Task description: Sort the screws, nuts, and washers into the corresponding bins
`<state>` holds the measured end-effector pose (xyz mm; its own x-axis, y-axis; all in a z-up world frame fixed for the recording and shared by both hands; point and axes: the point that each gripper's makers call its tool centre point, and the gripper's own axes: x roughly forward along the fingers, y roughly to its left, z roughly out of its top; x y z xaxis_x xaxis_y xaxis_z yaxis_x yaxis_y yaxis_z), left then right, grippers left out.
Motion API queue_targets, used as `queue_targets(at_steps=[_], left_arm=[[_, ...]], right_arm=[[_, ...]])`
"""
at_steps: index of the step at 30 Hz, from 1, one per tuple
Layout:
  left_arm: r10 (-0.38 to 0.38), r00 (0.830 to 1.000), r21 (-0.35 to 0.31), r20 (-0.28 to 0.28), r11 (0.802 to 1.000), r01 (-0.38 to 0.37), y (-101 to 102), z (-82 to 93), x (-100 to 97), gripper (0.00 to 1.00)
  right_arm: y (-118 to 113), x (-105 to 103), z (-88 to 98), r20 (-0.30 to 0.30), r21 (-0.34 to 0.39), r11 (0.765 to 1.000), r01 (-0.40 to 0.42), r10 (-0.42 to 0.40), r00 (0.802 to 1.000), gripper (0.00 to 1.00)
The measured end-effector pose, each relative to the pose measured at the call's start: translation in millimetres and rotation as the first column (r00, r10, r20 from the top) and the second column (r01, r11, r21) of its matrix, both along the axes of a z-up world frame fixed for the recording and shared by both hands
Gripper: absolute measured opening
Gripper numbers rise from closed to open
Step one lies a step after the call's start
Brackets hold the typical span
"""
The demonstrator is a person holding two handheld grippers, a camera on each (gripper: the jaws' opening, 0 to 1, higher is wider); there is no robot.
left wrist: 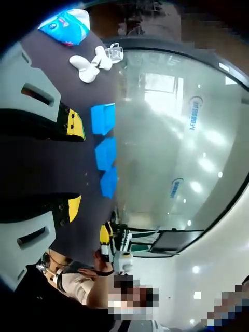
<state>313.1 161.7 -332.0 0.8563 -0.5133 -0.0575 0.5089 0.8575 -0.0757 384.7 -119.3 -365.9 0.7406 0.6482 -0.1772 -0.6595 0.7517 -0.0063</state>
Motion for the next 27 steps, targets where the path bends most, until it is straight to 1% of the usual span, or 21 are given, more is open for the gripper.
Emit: queue_targets(at_steps=[4, 7, 14, 20, 22, 27], left_arm=[[-0.009, 1.0, 0.006, -0.005, 1.0, 0.009, 0, -1.9, -1.1, 0.39], [-0.009, 1.0, 0.006, -0.007, 1.0, 0.009, 0, -3.0, -1.9, 0.39], [-0.009, 1.0, 0.0, -0.009, 1.0, 0.009, 1, -4.3, -3.3, 0.39], [-0.015, 1.0, 0.0, -0.018, 1.0, 0.015, 0, -8.3, -4.5, 0.39], [-0.016, 1.0, -0.003, -0.02, 1.0, 0.015, 0, -9.6, -4.4, 0.39], [-0.009, 1.0, -0.01, -0.021, 1.0, 0.009, 3, -10.2, -3.3, 0.39]], right_arm=[[2, -1, -6.2, -0.043, -0.038, 0.999, -0.019, 0.017, 0.999, 0.27], [3, 0, -6.8, -0.049, -0.077, 0.997, -0.028, 0.025, 0.999, 0.27], [7, 7, -4.8, -0.062, -0.095, 0.995, -0.041, 0.035, 0.997, 0.27], [12, 18, -7.5, -0.085, -0.129, 0.99, -0.062, 0.052, 0.995, 0.27], [13, 23, -11.4, -0.117, -0.149, 0.986, -0.073, 0.056, 0.992, 0.27], [17, 36, -11.7, -0.13, -0.19, 0.978, -0.091, 0.067, 0.989, 0.27]])
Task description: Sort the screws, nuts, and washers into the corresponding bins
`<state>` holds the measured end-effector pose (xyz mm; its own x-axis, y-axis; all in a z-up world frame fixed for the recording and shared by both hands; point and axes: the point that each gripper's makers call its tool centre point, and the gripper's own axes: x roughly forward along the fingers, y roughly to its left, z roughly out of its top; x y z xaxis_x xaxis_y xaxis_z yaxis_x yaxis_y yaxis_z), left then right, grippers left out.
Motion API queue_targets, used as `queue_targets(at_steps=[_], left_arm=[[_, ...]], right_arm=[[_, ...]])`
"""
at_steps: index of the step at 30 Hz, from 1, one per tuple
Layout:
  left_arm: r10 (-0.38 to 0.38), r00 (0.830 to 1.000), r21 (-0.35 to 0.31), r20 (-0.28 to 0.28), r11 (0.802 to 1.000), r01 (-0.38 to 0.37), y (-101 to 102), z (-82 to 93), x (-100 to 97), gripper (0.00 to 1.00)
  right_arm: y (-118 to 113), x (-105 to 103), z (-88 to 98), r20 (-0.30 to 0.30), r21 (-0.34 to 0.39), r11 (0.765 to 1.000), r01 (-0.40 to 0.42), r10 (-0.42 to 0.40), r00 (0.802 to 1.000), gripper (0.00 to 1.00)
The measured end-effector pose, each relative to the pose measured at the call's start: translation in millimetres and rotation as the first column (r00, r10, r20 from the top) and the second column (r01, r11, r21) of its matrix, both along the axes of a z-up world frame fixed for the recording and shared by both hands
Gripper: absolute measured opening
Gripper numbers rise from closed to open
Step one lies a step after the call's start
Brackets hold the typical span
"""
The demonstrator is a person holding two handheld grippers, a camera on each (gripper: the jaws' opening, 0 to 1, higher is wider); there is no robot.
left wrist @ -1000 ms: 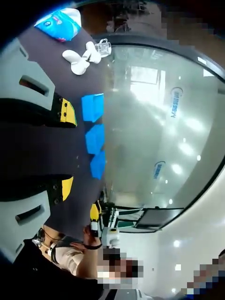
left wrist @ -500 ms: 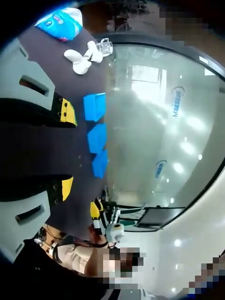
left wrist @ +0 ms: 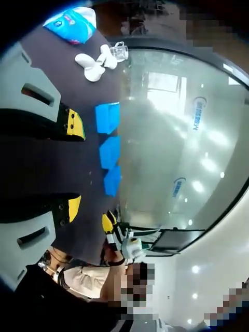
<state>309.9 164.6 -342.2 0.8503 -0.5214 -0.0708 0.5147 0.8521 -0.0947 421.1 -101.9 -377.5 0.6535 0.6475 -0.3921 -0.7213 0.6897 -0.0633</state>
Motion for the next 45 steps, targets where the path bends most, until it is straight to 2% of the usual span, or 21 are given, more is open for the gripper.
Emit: queue_targets(at_steps=[12, 17, 27, 33, 41, 45], left_arm=[[0.017, 1.0, -0.008, -0.006, 1.0, -0.017, 5, -2.2, 2.0, 0.39], [0.02, 1.0, -0.008, -0.01, 1.0, -0.02, 5, -3.6, 1.7, 0.39], [0.026, 1.0, -0.012, -0.01, 1.0, -0.026, 6, -3.8, 0.0, 0.39], [0.038, 0.999, -0.015, -0.012, 0.999, -0.038, 10, -4.4, -1.5, 0.39], [0.056, 0.998, -0.02, -0.015, 0.998, -0.056, 17, -5.1, -2.5, 0.39], [0.059, 0.998, -0.022, -0.013, 0.998, -0.06, 18, -4.2, -1.9, 0.39]], right_arm=[[16, 34, -7.8, -0.07, -0.102, 0.993, -0.06, 0.053, 0.996, 0.27], [26, 36, -14.7, -0.091, -0.154, 0.983, -0.103, 0.089, 0.992, 0.27], [35, 55, -39.8, -0.166, -0.264, 0.945, -0.191, 0.151, 0.974, 0.27], [37, 67, -52.2, -0.185, -0.347, 0.909, -0.228, 0.172, 0.967, 0.26], [51, 69, -54.3, -0.188, -0.377, 0.888, -0.265, 0.206, 0.96, 0.25], [54, 69, -54.4, -0.188, -0.378, 0.885, -0.273, 0.216, 0.958, 0.23]])
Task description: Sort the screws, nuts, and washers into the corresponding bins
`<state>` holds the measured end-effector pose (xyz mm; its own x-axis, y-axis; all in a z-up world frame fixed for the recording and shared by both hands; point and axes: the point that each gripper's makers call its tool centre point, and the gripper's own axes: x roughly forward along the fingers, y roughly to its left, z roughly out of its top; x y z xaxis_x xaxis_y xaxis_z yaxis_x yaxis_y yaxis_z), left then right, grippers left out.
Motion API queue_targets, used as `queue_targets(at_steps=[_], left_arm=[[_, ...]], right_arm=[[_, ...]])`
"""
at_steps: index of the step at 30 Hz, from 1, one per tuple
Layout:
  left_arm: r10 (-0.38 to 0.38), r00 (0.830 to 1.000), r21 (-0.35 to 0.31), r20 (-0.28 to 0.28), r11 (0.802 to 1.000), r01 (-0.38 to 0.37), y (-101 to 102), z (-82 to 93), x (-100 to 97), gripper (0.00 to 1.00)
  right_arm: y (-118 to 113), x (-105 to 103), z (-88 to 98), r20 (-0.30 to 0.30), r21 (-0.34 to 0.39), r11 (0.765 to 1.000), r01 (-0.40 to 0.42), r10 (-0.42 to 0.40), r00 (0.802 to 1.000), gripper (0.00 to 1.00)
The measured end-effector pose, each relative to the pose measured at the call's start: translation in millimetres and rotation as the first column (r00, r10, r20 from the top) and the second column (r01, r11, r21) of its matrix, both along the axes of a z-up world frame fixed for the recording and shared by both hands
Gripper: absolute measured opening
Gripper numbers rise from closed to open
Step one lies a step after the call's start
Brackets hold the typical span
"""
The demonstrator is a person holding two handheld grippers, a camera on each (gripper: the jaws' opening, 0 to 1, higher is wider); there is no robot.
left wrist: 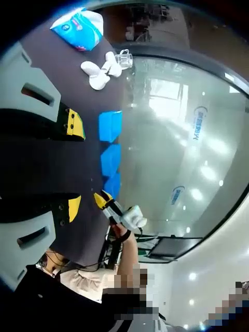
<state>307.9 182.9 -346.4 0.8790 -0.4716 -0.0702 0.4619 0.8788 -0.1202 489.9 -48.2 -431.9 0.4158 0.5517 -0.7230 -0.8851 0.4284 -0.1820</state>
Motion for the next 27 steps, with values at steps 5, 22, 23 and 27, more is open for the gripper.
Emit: queue_targets(at_steps=[5, 22, 23, 27], left_arm=[[-0.004, 1.0, 0.0, 0.001, 1.0, 0.004, -1, 0.8, 0.6, 0.39], [0.005, 1.0, 0.001, 0.001, 1.0, -0.005, 1, 1.2, 0.9, 0.39], [0.007, 1.0, 0.001, 0.001, 1.0, -0.007, 1, 1.2, 0.8, 0.39], [0.012, 1.0, 0.001, -0.003, 1.0, -0.012, 3, -0.2, 0.8, 0.39]], right_arm=[[0, 0, -1.7, -0.023, -0.007, 1.0, 0.007, -0.007, 1.0, 0.21], [-3, -1, -22.7, -0.089, -0.134, 0.987, -0.083, 0.072, 0.993, 0.21], [-2, -1, -23.4, -0.09, -0.137, 0.987, -0.087, 0.075, 0.993, 0.21], [-1, 2, -27.3, -0.111, -0.155, 0.982, -0.108, 0.092, 0.99, 0.2]])
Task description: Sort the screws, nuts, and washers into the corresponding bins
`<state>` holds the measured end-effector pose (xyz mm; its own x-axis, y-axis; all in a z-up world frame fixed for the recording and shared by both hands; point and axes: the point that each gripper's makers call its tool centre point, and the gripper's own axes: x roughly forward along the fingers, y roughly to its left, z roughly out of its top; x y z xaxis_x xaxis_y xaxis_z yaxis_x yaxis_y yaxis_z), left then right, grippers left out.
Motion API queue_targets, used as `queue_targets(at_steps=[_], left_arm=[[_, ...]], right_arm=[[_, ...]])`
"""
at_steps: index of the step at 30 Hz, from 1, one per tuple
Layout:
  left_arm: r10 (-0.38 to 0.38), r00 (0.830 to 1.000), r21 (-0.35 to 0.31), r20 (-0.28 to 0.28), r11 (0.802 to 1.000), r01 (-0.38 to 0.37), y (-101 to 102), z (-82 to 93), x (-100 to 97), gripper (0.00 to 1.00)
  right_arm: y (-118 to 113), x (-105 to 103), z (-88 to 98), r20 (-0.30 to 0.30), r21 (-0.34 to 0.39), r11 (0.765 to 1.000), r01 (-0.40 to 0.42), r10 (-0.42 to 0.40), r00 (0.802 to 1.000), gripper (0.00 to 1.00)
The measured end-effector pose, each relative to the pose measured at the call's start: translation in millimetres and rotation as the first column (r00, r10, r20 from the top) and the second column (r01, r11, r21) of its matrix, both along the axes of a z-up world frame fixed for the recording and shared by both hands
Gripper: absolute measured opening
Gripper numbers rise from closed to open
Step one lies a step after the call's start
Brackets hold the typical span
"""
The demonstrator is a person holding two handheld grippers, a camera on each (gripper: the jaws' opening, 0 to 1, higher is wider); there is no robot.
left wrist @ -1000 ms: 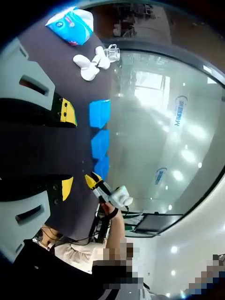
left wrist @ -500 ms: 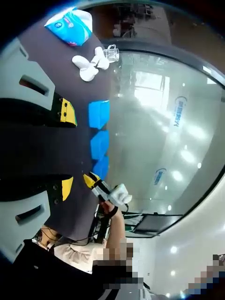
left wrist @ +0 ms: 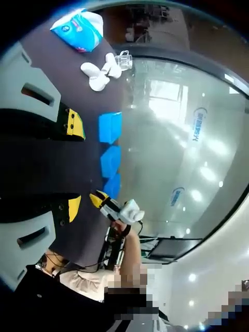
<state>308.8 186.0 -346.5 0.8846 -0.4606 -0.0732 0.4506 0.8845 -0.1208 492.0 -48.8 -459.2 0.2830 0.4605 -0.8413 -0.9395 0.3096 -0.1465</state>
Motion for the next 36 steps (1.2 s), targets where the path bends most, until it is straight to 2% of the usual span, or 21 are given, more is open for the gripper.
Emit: queue_targets(at_steps=[9, 21, 25, 31, 36], left_arm=[[0.011, 1.0, -0.005, -0.009, 1.0, -0.012, 5, -3.8, 1.7, 0.39], [0.008, 1.0, -0.011, -0.014, 1.0, -0.008, 3, -5.1, 5.8, 0.39], [0.008, 1.0, -0.009, -0.014, 1.0, -0.008, 3, -5.1, 6.2, 0.39], [0.011, 1.0, -0.007, -0.013, 1.0, -0.011, 3, -4.1, 7.0, 0.39], [0.005, 1.0, -0.007, -0.007, 1.0, -0.005, 0, -1.5, 7.0, 0.39]], right_arm=[[-2, 9, -5.6, -0.032, -0.031, 0.999, -0.012, 0.011, 0.999, 0.17], [-4, 11, -8.4, -0.121, 0.003, 1.0, 0.017, -0.017, 0.993, 0.11], [-4, 12, -8.3, -0.119, 0.004, 1.0, 0.019, -0.019, 0.993, 0.08], [-1, 6, -8.8, -0.095, -0.018, 1.0, -0.02, 0.018, 0.995, 0.02], [-3, 7, -8.7, -0.105, -0.013, 1.0, 0.0, -0.002, 0.994, 0.02]])
